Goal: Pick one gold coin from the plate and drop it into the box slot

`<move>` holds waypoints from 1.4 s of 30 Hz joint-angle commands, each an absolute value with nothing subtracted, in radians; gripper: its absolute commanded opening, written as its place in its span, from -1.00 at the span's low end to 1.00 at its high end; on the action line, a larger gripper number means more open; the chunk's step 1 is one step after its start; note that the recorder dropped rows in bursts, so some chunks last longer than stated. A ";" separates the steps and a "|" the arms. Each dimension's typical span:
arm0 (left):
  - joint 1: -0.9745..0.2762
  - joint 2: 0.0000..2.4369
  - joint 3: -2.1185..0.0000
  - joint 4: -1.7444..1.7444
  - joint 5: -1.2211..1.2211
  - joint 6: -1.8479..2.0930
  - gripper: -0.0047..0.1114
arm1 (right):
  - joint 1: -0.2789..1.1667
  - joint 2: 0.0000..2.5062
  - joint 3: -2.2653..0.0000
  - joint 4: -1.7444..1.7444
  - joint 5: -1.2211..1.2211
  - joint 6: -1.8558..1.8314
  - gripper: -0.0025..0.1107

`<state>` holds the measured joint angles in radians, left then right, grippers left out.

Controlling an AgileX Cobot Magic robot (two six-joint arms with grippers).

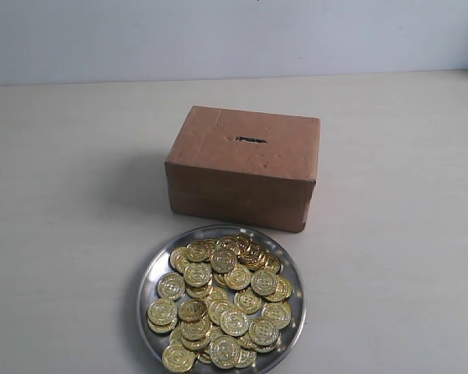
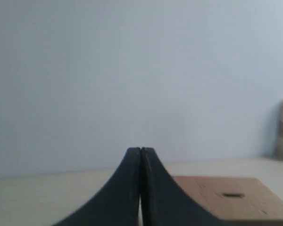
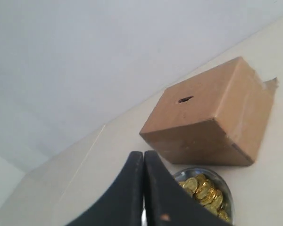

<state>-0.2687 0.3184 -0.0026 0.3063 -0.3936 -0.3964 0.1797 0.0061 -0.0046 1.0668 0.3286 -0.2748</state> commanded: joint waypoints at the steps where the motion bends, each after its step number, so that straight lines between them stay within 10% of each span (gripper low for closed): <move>1: -0.102 0.165 0.000 0.307 -0.396 -0.393 -0.92 | 0.072 0.000 0.000 1.066 0.323 -0.277 -0.96; 24: -0.055 0.000 0.000 0.336 -0.364 -0.393 -0.92 | 0.030 0.000 0.000 0.911 0.324 -0.277 -0.96; 42: -0.055 0.000 0.000 0.405 0.281 -0.393 -0.92 | 0.030 0.000 0.000 0.184 0.277 -0.277 -0.96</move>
<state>-0.0567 0.0057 -0.0026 0.4090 0.1397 -0.3925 0.0360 0.0061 -0.0046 0.2000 0.2941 -0.2732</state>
